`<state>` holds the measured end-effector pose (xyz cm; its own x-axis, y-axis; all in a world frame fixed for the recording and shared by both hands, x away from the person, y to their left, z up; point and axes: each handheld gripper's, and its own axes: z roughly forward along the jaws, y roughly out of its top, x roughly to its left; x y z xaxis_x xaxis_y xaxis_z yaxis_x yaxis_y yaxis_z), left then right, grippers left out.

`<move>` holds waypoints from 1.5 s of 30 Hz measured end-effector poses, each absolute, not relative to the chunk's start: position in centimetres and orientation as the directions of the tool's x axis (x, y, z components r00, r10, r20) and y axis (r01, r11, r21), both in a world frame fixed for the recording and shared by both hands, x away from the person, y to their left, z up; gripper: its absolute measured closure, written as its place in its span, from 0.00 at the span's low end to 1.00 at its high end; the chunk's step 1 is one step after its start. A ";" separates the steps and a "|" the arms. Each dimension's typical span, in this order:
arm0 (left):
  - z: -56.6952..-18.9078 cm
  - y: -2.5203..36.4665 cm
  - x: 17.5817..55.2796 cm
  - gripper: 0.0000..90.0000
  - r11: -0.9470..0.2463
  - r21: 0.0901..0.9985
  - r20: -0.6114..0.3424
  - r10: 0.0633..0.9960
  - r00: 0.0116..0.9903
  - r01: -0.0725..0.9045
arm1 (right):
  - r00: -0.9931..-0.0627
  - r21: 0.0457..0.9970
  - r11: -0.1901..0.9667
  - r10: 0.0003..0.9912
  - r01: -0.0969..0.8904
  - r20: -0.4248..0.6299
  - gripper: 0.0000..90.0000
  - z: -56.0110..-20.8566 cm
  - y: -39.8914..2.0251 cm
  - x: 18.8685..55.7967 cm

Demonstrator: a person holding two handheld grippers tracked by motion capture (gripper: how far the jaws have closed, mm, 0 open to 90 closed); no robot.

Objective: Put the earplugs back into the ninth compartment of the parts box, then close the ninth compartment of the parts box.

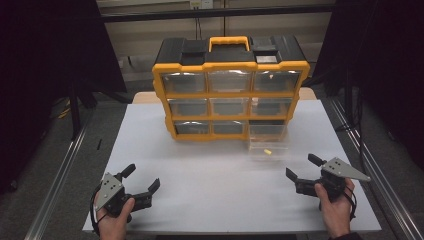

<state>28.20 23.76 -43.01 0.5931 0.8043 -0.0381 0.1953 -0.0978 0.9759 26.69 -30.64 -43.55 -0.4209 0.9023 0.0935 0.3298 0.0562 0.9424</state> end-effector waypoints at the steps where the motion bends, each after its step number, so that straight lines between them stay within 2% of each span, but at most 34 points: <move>1: -43.0 23.7 28.2 0.04 -0.101 0.975 -0.038 0.803 0.595 0.198 | -0.424 0.943 0.056 0.901 0.328 0.094 0.05 -43.6 -30.6 26.7; 10: -43.2 23.9 28.4 0.04 -0.092 0.974 -0.051 0.801 0.596 0.208 | -0.475 0.941 0.067 0.874 0.332 0.105 0.05 -43.5 -29.9 27.4; 23: -43.0 23.3 28.4 0.04 -0.111 0.974 -0.033 0.794 0.607 0.198 | -0.611 0.939 0.132 0.786 0.316 0.095 0.03 -43.5 -28.3 27.5; 36: -43.1 23.4 28.4 0.04 -0.116 0.973 -0.031 0.794 0.607 0.201 | -0.658 0.933 0.171 0.748 0.316 0.085 0.13 -43.3 -26.4 29.1; 45: -43.1 23.4 28.4 0.04 -0.113 0.973 -0.031 0.794 0.607 0.199 | -0.681 0.942 0.159 0.727 0.297 0.092 0.24 -42.8 -25.0 30.7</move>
<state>28.44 23.40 -43.07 0.6065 0.7945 -0.0313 0.1987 -0.1134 0.9735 30.69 -24.97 -42.79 -0.6806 0.7269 0.0916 0.2968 0.1593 0.9415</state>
